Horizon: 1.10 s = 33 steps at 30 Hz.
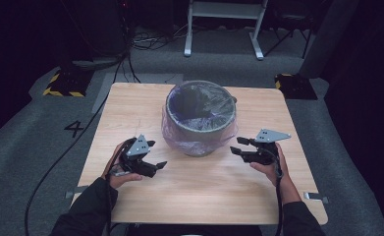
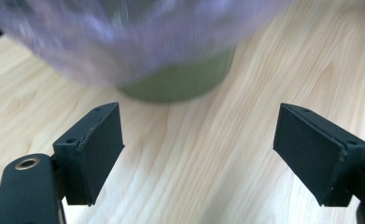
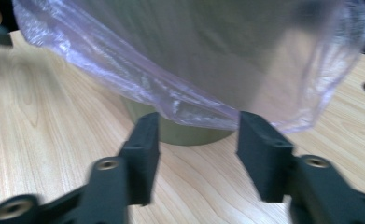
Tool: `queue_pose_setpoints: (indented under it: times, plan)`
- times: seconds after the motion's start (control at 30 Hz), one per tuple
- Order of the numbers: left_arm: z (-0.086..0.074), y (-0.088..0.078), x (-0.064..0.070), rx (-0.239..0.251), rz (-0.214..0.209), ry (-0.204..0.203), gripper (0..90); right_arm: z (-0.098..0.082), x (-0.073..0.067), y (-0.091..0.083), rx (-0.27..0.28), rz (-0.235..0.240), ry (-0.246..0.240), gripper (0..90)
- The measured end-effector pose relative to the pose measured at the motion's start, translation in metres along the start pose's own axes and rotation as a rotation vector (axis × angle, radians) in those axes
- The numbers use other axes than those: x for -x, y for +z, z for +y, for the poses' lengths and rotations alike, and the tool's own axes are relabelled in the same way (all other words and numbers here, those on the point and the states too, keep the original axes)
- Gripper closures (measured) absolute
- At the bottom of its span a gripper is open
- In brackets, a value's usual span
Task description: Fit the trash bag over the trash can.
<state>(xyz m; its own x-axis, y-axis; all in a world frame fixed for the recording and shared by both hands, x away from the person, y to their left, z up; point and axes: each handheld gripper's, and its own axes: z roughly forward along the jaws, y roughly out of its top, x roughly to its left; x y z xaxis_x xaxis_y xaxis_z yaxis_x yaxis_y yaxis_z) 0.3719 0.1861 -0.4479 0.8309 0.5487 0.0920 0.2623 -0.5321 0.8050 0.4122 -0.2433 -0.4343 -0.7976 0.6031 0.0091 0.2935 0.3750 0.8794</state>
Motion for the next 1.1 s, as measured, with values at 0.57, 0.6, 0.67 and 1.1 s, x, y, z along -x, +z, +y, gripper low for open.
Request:
queue_pose_setpoints:
  times: [0.57,0.6,0.67,1.1]
  plan:
    - [-0.042,0.016,0.010,-0.167,-0.072,-0.057,15.8,0.032,0.007,-0.034,0.118,-0.018,0.010,20.2]
    - [-0.043,0.016,0.010,-0.169,-0.074,-0.058,15.6,0.035,0.007,-0.034,0.121,-0.014,0.008,20.3]
    - [-0.045,0.018,0.010,-0.185,-0.076,-0.064,15.7,0.041,0.006,-0.034,0.119,-0.032,0.006,20.5]
    - [-0.053,0.023,0.007,-0.150,-0.086,-0.060,12.9,0.075,0.007,-0.035,0.154,-0.077,-0.040,21.2]
